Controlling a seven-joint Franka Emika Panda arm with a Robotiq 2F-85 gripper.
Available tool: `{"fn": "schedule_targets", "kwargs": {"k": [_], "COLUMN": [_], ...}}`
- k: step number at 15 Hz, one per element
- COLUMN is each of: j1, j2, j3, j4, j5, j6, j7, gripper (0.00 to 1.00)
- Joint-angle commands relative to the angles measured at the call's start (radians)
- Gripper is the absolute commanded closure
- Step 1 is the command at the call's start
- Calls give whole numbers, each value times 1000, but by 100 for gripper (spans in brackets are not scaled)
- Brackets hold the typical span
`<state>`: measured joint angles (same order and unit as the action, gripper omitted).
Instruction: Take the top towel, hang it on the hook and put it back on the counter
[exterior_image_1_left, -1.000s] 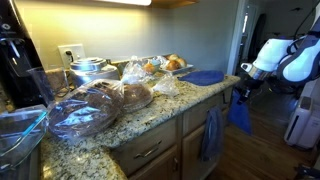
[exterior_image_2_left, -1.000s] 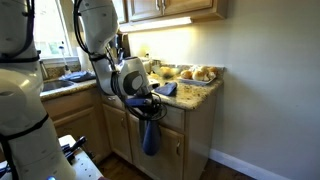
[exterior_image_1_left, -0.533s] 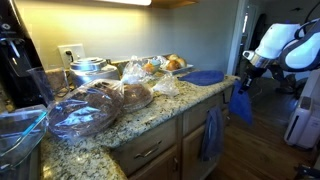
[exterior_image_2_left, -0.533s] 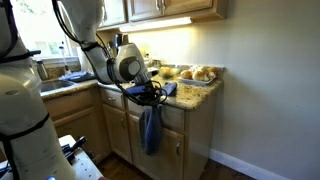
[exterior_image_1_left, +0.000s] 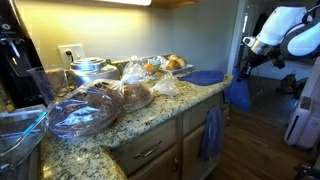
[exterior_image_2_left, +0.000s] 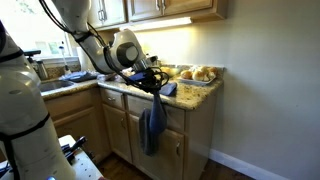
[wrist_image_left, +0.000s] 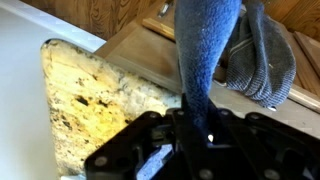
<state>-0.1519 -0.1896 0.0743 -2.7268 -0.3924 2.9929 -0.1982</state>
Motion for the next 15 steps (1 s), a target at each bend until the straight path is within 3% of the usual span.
{"fn": "schedule_targets", "kwargs": {"k": [1, 8, 15], "j1": [64, 115, 183], "j2": [-30, -17, 94], "j3": [-37, -41, -72], "j4": [35, 172, 305], "j5": [23, 33, 185], "j6": [-33, -62, -4], "j7": [-69, -103, -286], "gripper": [91, 91, 92]}}
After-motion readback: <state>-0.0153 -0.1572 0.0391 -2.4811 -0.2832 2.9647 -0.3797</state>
